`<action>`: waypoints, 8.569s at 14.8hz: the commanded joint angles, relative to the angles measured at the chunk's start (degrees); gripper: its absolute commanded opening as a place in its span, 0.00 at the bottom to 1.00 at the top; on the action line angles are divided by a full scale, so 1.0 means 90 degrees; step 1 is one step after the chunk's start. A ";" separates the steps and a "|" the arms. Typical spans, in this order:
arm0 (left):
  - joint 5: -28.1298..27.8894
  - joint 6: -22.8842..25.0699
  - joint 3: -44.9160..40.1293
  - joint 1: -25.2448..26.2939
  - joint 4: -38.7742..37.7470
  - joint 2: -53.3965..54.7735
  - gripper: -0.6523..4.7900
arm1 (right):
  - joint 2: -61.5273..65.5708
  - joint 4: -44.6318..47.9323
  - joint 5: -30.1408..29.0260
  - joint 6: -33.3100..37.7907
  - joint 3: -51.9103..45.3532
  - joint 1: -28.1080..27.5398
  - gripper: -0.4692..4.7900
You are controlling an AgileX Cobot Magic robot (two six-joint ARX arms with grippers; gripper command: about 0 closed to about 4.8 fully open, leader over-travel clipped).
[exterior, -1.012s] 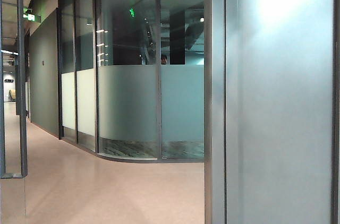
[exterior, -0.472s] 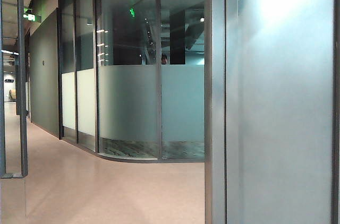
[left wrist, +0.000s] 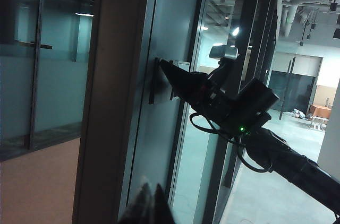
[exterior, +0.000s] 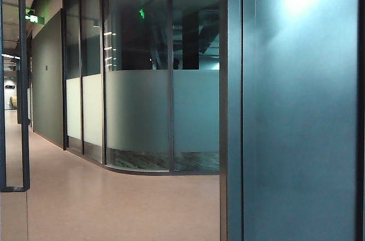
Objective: Raise the arm to find the leftmost switch on the wall and turn off the lights.
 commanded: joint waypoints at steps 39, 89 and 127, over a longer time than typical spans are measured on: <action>-0.6392 0.3271 -0.6441 0.0012 -0.2251 -0.5413 0.11 | -0.8021 -0.1770 0.2346 -0.1622 -0.9090 -0.0022 0.09; -0.6824 0.3621 -1.0588 0.0015 -0.0916 -0.7546 0.11 | -0.8041 -0.1780 0.2302 -0.1596 -0.9090 -0.0022 0.09; -0.6516 0.3621 -1.0588 0.0012 -0.0838 -0.7546 0.11 | -0.8949 -0.1812 0.2611 -0.1872 -1.1319 -0.1163 0.09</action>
